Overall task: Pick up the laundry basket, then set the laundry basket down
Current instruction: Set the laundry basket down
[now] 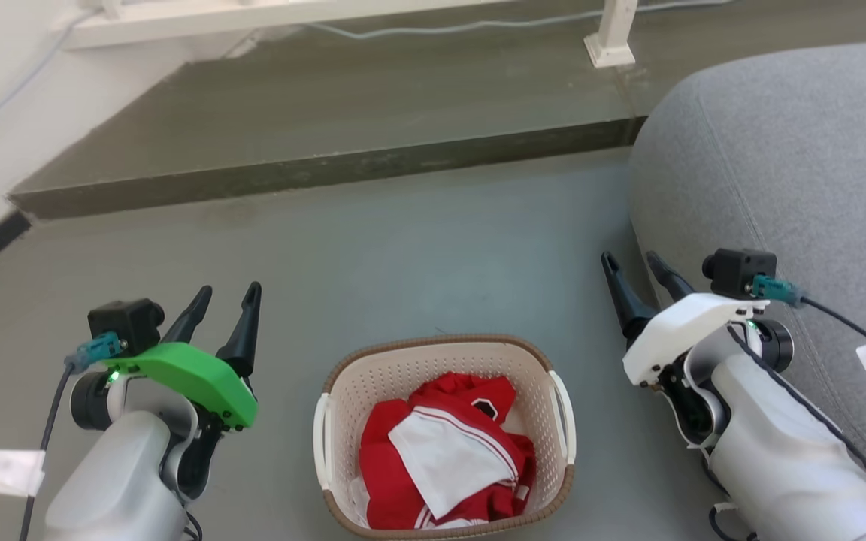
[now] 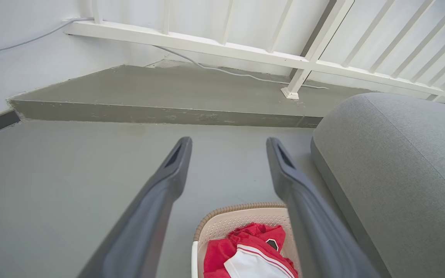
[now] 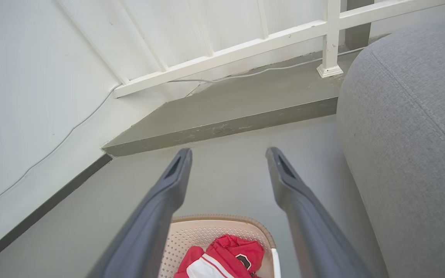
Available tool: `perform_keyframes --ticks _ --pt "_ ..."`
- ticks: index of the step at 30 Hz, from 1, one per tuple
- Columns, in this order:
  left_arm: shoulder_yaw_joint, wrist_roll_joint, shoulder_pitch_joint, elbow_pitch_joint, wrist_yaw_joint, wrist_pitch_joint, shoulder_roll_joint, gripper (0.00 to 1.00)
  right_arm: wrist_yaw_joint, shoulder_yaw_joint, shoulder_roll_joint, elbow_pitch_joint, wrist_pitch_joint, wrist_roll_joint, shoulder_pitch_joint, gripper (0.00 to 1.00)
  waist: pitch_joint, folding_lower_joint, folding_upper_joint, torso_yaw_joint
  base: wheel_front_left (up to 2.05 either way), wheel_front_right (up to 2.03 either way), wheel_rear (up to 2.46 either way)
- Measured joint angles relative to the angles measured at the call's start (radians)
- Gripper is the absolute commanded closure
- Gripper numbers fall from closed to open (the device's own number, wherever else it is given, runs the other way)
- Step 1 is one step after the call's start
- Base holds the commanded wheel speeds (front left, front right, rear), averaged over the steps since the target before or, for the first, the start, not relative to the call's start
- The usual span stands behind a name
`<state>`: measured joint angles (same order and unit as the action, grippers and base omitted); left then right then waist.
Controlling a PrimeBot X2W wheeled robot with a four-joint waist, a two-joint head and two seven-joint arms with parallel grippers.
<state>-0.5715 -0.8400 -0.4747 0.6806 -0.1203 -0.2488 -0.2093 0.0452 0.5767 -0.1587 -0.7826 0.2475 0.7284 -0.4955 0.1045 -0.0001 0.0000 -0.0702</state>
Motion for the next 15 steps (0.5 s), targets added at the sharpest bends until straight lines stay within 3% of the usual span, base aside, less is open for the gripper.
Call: perform_keyframes --ticks 15 --pt "0.152 0.191 0.169 -0.237 0.043 0.000 0.027 0.00 -0.047 -0.130 -0.007 0.211 0.003 -0.120 0.169 0.00 -0.068 0.0000 0.0000 0.053 0.00 0.00 0.00"
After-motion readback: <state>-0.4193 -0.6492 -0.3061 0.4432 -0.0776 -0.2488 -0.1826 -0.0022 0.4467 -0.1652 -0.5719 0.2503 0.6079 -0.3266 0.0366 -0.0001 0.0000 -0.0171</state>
